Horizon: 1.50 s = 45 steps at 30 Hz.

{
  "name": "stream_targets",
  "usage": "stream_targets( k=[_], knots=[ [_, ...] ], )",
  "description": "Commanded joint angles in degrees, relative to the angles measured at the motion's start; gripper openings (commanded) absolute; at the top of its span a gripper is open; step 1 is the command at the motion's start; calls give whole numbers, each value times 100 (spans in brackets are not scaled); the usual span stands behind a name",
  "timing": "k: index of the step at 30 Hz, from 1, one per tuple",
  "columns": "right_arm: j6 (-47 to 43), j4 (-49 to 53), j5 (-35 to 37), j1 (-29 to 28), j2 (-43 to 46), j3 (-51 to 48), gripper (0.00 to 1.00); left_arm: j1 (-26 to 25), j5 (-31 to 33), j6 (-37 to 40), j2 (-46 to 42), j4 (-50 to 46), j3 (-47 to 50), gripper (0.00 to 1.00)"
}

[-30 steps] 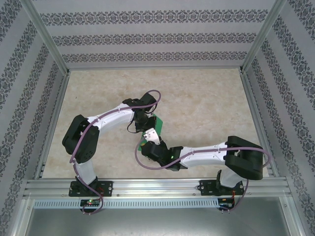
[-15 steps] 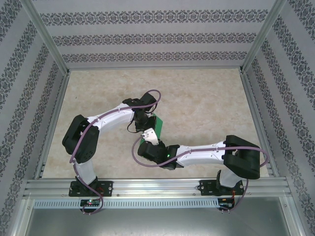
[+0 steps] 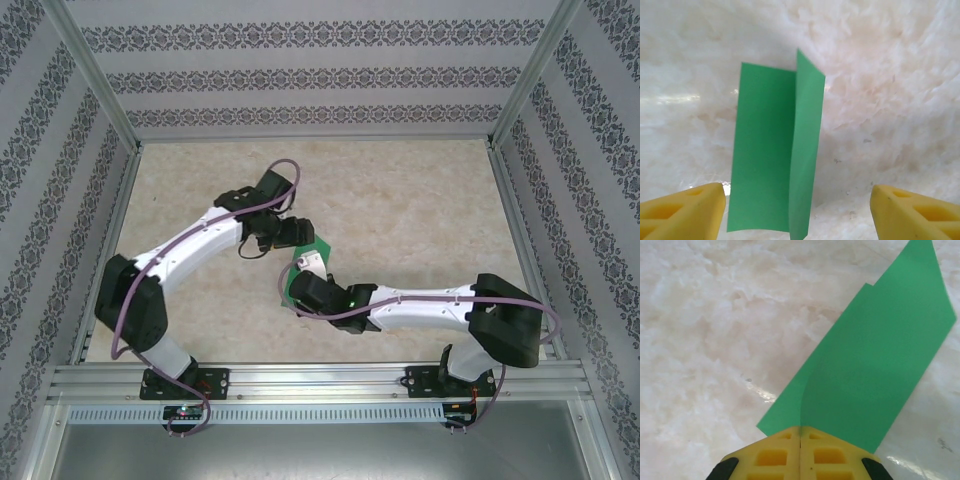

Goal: Fold a paper plane with a square sheet of paper (pick it up from the middle)
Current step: Fold the triangle a second time at the center of the table.

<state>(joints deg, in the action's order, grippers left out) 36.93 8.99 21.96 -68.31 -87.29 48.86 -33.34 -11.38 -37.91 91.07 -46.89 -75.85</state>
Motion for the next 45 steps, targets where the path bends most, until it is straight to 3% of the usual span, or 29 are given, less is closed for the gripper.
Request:
stream_targets(
  k=[1, 3, 5, 8, 15, 24, 45],
  knots=[
    [268, -463, -737, 184, 270, -121, 0, 82, 153, 97, -388, -38, 298, 77],
    [287, -853, -1094, 295, 300, -285, 1, 106, 146, 31, -519, 64, 542, 74],
    [364, -1163, -1415, 402, 268, -437, 1, 136, 62, -92, -599, 226, 836, 64],
    [579, -1285, -1459, 518, 233, -650, 1, 155, -239, -326, -687, 574, 1330, 45],
    [977, -1630, -1772, 679, 116, -979, 1, 156, -467, -525, -725, 1046, 2076, 19],
    [1056, -1743, -1940, 759, -179, -888, 2, 154, -935, -560, -374, 1580, 2375, 14],
    [1220, -1890, -2150, 923, -384, -880, 3, 152, -1266, -657, 262, 2154, 2649, 12]
  ],
)
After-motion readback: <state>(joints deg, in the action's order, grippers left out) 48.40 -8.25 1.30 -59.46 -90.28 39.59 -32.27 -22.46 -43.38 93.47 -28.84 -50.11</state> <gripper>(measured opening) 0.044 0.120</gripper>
